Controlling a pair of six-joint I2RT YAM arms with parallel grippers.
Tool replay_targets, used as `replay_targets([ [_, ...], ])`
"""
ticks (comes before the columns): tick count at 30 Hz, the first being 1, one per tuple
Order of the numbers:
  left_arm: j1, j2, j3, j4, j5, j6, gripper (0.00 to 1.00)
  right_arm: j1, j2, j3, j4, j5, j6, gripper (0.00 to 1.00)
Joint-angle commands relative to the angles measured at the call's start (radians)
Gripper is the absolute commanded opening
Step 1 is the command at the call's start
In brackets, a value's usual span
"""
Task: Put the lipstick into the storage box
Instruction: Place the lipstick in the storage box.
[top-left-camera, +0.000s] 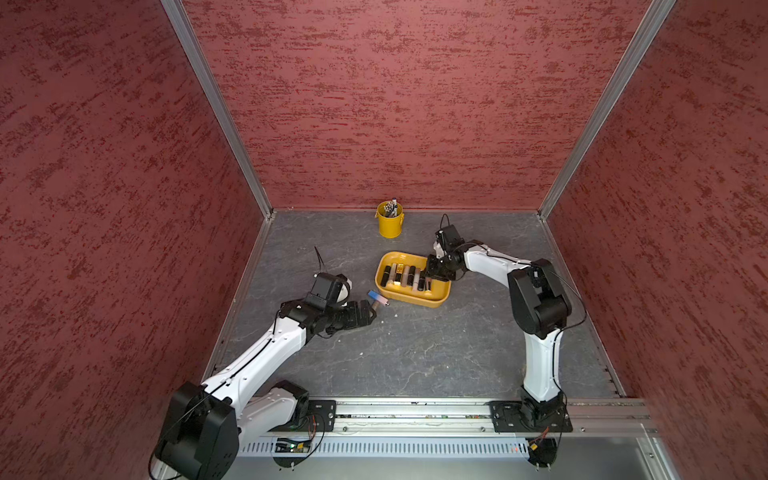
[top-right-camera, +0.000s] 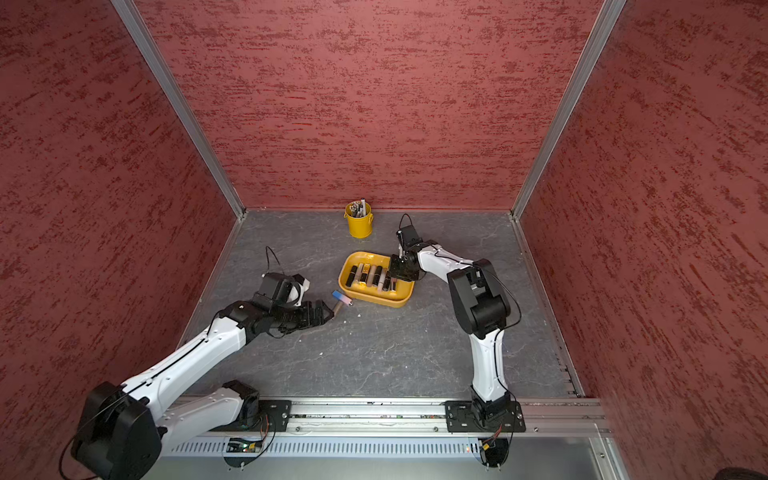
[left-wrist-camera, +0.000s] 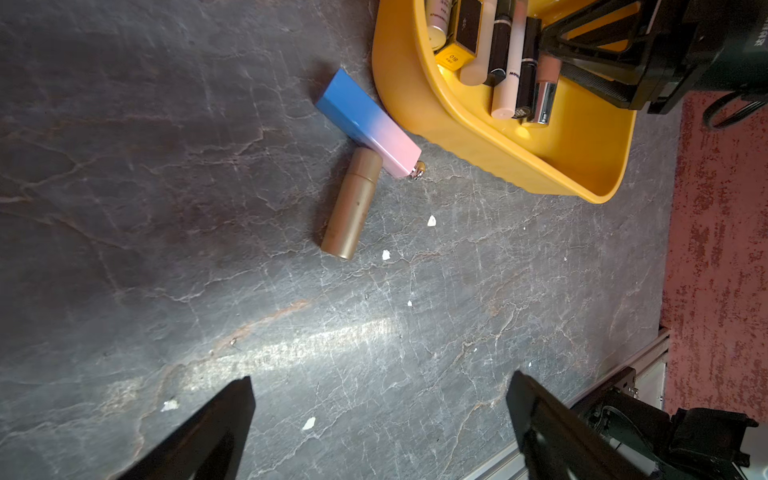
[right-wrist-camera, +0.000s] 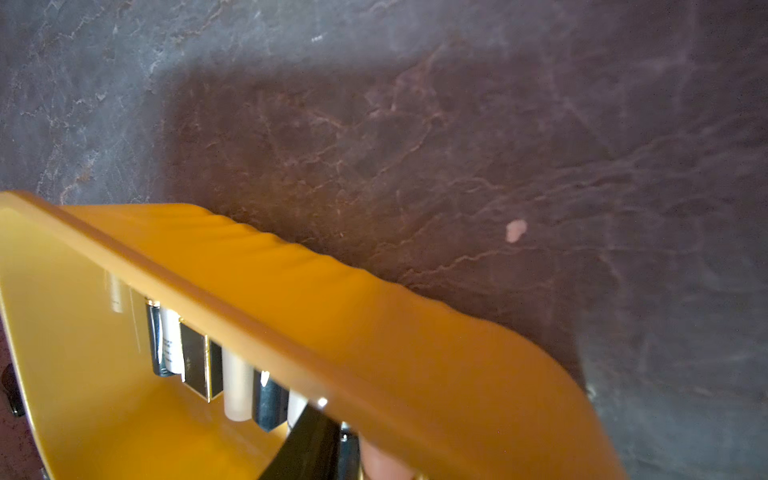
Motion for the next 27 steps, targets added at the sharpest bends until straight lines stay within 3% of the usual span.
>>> replay_targets([
  [1,0.005,0.017,-0.006,0.015,0.015,0.007,1.00,-0.009,0.014,0.012,0.012,0.003,-0.001,0.42],
  [11,0.004,0.023,-0.007,0.024,0.015,0.005,1.00,-0.009,-0.031,0.009,0.004,0.007,-0.001,0.44],
  [27,-0.068,0.132,0.037,0.043,-0.065,0.037,1.00,0.000,-0.278,-0.072,0.017,-0.012,0.026,0.46],
])
